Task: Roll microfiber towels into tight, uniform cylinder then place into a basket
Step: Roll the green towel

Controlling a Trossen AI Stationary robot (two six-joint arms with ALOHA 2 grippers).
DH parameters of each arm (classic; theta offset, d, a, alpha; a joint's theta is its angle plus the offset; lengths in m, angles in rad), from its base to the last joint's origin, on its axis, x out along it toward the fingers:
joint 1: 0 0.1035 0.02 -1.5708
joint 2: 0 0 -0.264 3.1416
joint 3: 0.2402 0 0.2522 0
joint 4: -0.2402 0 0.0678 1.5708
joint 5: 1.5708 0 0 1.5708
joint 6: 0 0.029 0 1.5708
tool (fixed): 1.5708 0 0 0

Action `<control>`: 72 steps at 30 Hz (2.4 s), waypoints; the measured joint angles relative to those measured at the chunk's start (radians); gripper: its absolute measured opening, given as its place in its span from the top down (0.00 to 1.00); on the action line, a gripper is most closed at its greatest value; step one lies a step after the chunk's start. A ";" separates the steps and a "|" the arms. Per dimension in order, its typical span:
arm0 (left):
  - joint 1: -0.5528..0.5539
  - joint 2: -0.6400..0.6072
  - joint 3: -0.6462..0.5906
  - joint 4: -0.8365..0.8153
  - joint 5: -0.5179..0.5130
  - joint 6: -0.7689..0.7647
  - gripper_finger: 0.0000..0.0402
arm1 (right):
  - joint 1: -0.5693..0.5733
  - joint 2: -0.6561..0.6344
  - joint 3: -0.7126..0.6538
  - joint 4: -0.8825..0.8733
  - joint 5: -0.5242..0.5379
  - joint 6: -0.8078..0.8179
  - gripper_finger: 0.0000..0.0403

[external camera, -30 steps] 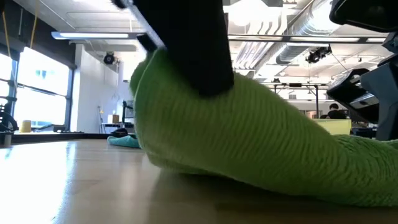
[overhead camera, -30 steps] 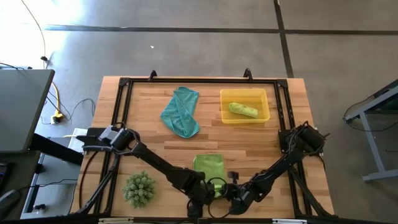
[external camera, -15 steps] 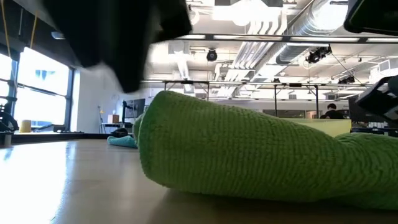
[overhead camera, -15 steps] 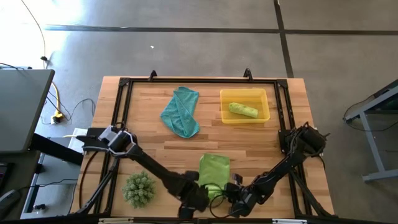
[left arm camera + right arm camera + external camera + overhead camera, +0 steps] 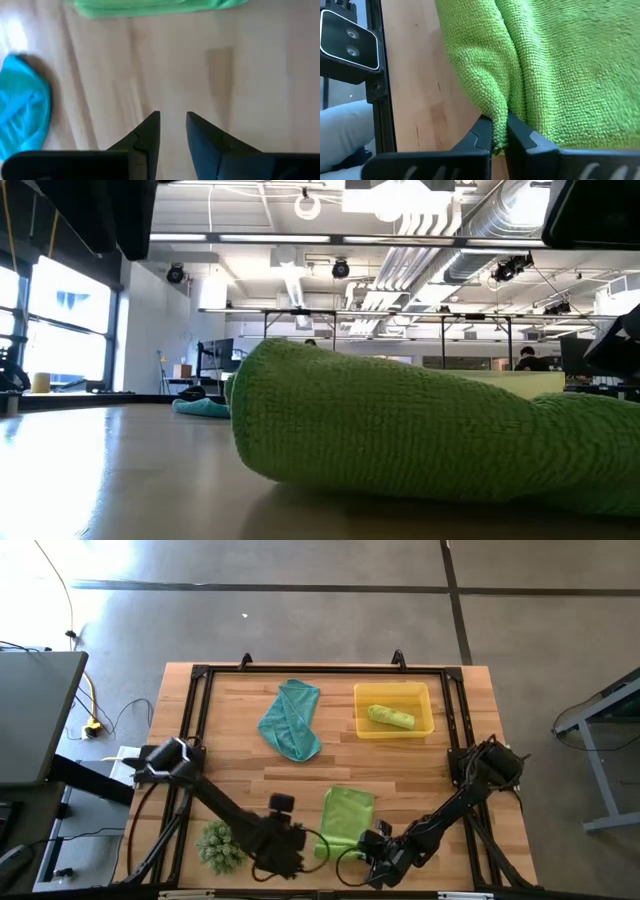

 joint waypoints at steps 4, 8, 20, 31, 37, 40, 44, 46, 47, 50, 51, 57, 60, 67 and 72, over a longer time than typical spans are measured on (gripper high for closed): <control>0.022 -0.150 -0.221 0.197 -0.006 -0.022 0.81 | -0.031 -0.011 0.000 -0.011 -0.036 -0.012 0.99; 0.080 -0.273 -0.435 0.477 0.005 0.080 0.82 | -0.074 -0.027 -0.020 -0.018 -0.039 -0.021 0.99; 0.319 -0.281 -0.666 1.056 0.458 0.289 0.82 | -0.207 -0.035 -0.082 0.116 -0.130 -0.179 0.99; 0.275 -0.238 -0.666 1.092 0.431 0.243 0.69 | -0.282 -0.041 -0.080 0.096 -0.280 -0.399 0.99; 0.219 -0.233 -0.666 1.075 0.372 0.251 0.56 | -0.295 -0.040 -0.080 0.110 -0.242 -0.347 0.99; 0.184 -0.233 -0.667 1.075 0.314 0.289 0.52 | -0.296 -0.040 -0.080 0.116 -0.230 -0.307 0.99; 0.171 -0.233 -0.667 1.066 0.297 0.358 0.50 | -0.298 -0.037 -0.080 0.126 -0.205 -0.258 0.99; 0.172 -0.233 -0.667 1.062 0.296 0.384 0.50 | -0.298 -0.037 -0.080 0.127 -0.203 -0.237 0.99; 0.174 -0.233 -0.667 1.060 0.292 0.396 0.50 | -0.298 -0.037 -0.081 0.129 -0.203 -0.230 0.99; 0.176 -0.220 -0.666 1.046 0.249 0.424 0.51 | -0.288 -0.036 -0.083 0.135 -0.195 -0.216 0.99; 0.176 -0.218 -0.668 1.023 0.234 0.431 0.51 | -0.285 -0.036 -0.084 0.140 -0.187 -0.216 0.99; 0.191 -0.173 -0.667 0.996 0.127 0.436 0.51 | -0.277 -0.034 -0.086 0.151 -0.174 -0.207 0.99; 0.203 -0.144 -0.667 0.988 0.124 0.436 0.51 | -0.275 -0.034 -0.086 0.157 -0.173 -0.205 0.99; 0.209 -0.103 -0.665 1.017 0.149 0.387 0.57 | -0.272 -0.032 -0.087 0.163 -0.164 -0.192 0.99; 0.206 -0.127 -0.664 0.948 0.120 0.341 0.66 | -0.271 -0.032 -0.087 0.167 -0.168 -0.189 0.99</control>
